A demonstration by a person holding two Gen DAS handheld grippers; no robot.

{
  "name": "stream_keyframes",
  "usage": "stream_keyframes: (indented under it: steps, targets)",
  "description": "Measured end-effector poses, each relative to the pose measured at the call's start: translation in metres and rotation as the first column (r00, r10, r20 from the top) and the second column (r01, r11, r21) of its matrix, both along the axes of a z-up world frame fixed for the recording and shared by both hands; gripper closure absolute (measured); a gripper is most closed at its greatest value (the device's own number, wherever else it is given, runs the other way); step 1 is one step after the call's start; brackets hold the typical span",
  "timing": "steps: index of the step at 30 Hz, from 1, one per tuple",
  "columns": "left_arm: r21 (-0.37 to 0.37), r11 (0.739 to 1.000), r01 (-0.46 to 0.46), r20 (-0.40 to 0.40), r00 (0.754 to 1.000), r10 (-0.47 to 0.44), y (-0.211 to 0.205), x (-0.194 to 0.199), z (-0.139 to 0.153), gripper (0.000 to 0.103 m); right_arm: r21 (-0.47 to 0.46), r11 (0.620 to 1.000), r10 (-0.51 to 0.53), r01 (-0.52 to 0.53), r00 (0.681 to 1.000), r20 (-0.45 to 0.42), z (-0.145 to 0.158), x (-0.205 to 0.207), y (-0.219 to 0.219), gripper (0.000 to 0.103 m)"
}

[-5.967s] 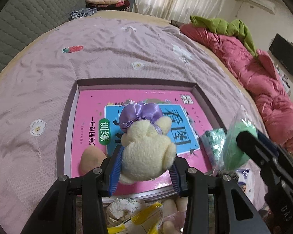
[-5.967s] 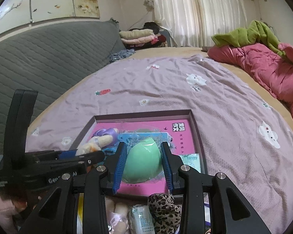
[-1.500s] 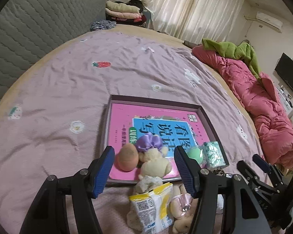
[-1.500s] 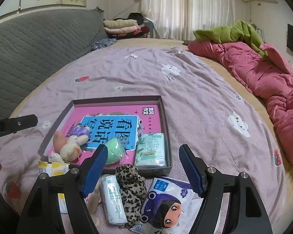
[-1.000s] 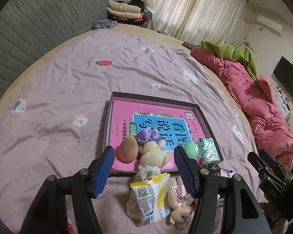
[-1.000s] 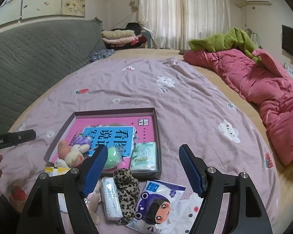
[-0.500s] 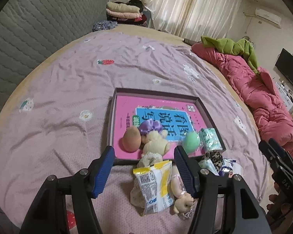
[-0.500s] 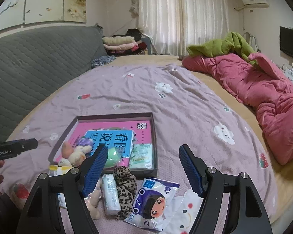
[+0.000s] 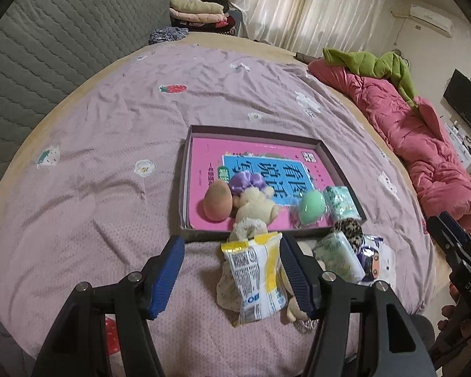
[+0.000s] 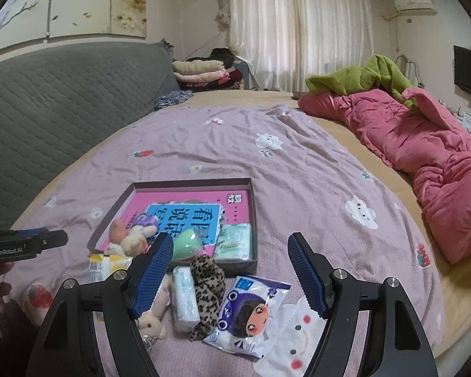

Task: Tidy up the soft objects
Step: 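Withdraw both open tools from the box back toward the pile, then move the left tool to the yellow snack bag while the right tool approaches the white wrapped roll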

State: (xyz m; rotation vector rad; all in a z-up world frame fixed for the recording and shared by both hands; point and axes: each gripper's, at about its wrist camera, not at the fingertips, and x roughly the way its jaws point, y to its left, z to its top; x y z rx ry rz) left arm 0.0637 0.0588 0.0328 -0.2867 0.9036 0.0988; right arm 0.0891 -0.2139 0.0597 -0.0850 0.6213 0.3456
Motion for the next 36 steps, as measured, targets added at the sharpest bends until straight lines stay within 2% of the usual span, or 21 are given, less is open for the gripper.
stream_keyframes:
  steps: [5,8,24,36]
  targets:
    - [0.014,1.000,0.027,-0.011,1.000,-0.027,-0.006,-0.005,-0.005,0.040,0.009,1.000,0.024,-0.024,1.000,-0.016,-0.007,-0.012,0.001,0.026]
    - [0.011,1.000,0.028,-0.015,1.000,-0.028,-0.006,-0.009,-0.008,0.040,-0.017,1.000,0.026,-0.027,0.999,-0.031,-0.012,-0.015,0.003,0.026]
    - [-0.030,0.998,0.048,-0.052,0.997,-0.049,-0.005,-0.023,-0.022,0.040,-0.050,0.997,0.053,-0.058,0.994,-0.093,-0.035,-0.032,0.002,0.026]
    - [-0.029,0.997,0.069,-0.095,0.993,-0.071,-0.011,-0.022,-0.040,0.040,-0.069,0.989,0.118,-0.128,0.984,-0.136,-0.055,-0.035,0.021,0.026]
